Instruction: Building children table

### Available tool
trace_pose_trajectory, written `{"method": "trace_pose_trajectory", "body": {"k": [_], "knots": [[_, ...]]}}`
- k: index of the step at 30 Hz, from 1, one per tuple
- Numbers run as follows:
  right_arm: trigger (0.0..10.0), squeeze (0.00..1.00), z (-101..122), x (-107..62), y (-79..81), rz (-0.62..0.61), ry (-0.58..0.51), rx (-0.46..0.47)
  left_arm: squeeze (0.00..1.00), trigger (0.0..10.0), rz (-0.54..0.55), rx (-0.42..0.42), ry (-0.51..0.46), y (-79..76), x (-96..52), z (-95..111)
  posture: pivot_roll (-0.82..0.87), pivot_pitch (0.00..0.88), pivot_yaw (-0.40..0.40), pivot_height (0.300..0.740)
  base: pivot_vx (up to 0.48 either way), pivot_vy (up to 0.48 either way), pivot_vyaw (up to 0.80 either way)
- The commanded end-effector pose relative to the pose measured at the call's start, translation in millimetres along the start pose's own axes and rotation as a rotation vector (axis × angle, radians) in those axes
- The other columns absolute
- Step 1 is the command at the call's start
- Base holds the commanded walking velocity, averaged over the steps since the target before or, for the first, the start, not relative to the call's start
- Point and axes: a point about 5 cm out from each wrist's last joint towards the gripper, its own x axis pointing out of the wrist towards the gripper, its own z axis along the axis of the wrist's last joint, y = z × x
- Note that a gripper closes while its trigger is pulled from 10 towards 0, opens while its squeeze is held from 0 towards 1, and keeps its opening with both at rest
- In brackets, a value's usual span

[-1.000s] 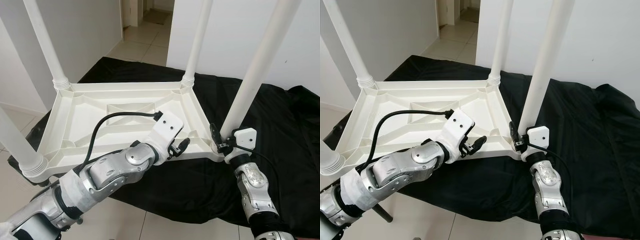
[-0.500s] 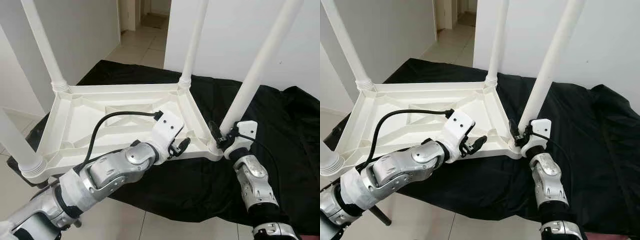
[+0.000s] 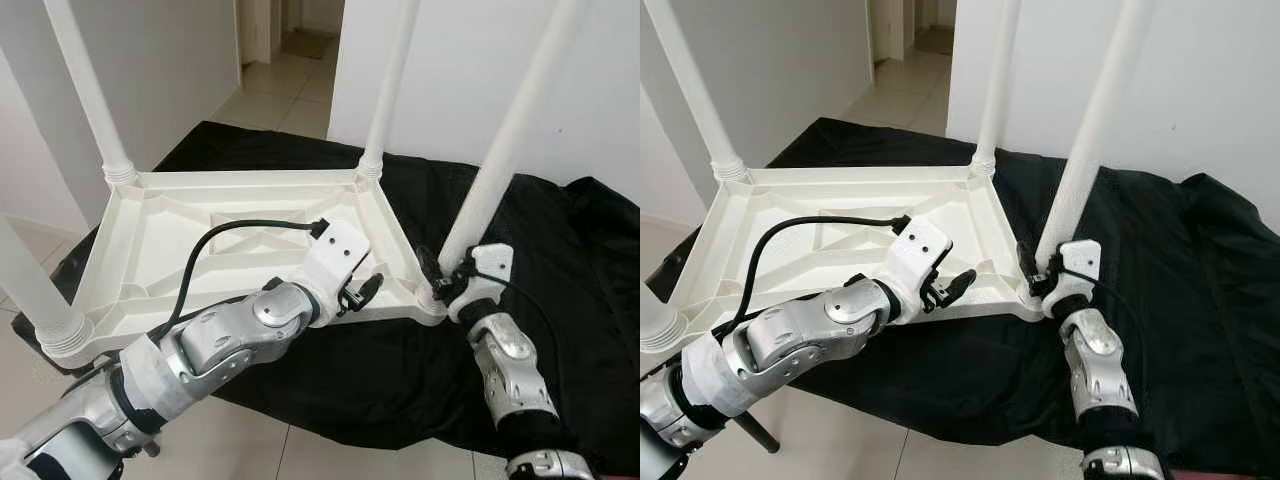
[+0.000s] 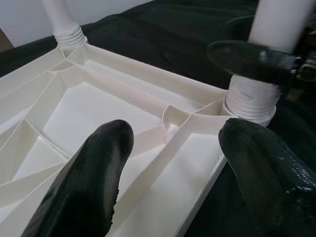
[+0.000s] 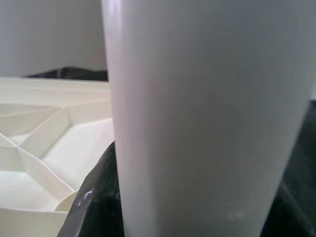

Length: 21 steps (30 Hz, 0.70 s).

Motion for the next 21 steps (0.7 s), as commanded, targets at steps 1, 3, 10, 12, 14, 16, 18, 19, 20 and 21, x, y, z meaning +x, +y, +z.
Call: {"method": "trace_pose_trajectory", "body": {"k": [1,3,10,12,14,16,18,19,20,21], "knots": [[10.0,0.00,-26,-12.5,8.5,0.010,0.110,0.043,0.00,10.0,-0.472,0.022,0.005,-24.0,-5.8,1,-0.02,0.000,-0.027,0.740,0.000,0.000,0.00],[10.0,0.00,-2,-9.7,6.3,-0.003,-0.008,0.074,0.00,10.0,-0.452,0.021,-0.018,-19.9,-5.0,5,-0.03,0.000,-0.025,0.740,0.000,0.000,0.00],[10.0,0.00,27,-8.0,-0.1,0.011,-0.090,0.099,0.00,10.0,-0.365,0.050,-0.100,-3.5,-1.9,18,-0.03,0.000,-0.027,0.740,0.000,0.000,0.00],[10.0,0.00,33,-7.4,-2.0,0.013,-0.102,0.095,0.00,10.0,-0.342,0.052,-0.125,1.2,-1.1,22,-0.03,0.000,-0.027,0.740,0.000,0.000,0.00],[10.0,0.00,42,-6.6,-4.0,0.021,-0.126,0.088,0.00,10.0,-0.324,0.050,-0.167,6.8,-1.4,30,-0.04,0.000,-0.031,0.740,0.000,0.000,0.00],[10.0,0.00,52,-5.3,-4.6,0.033,-0.154,0.079,0.00,10.0,-0.327,0.025,-0.201,11.7,-3.1,37,-0.04,0.000,-0.035,0.740,0.000,0.000,0.00],[10.0,0.00,52,-5.3,-4.6,0.033,-0.154,0.079,0.00,10.0,-0.327,0.025,-0.201,11.7,-3.1,37,-0.04,0.000,-0.035,0.740,0.000,0.000,0.00],[10.0,0.00,56,-4.6,-4.8,0.041,-0.165,0.075,0.00,10.0,-0.331,0.006,-0.217,14.2,-4.1,40,-0.04,0.000,-0.036,0.740,0.000,0.000,0.00],[10.0,0.00,56,-4.6,-4.8,0.041,-0.165,0.075,0.00,10.0,-0.331,0.006,-0.217,14.2,-4.1,40,-0.04,0.000,-0.036,0.740,0.000,0.000,0.00],[10.0,0.00,64,-3.7,-4.3,0.070,-0.172,0.076,1.00,10.0,-0.357,-0.025,-0.248,16.6,-7.3,47,-0.04,0.000,-0.039,0.740,0.000,0.000,0.00]]}}
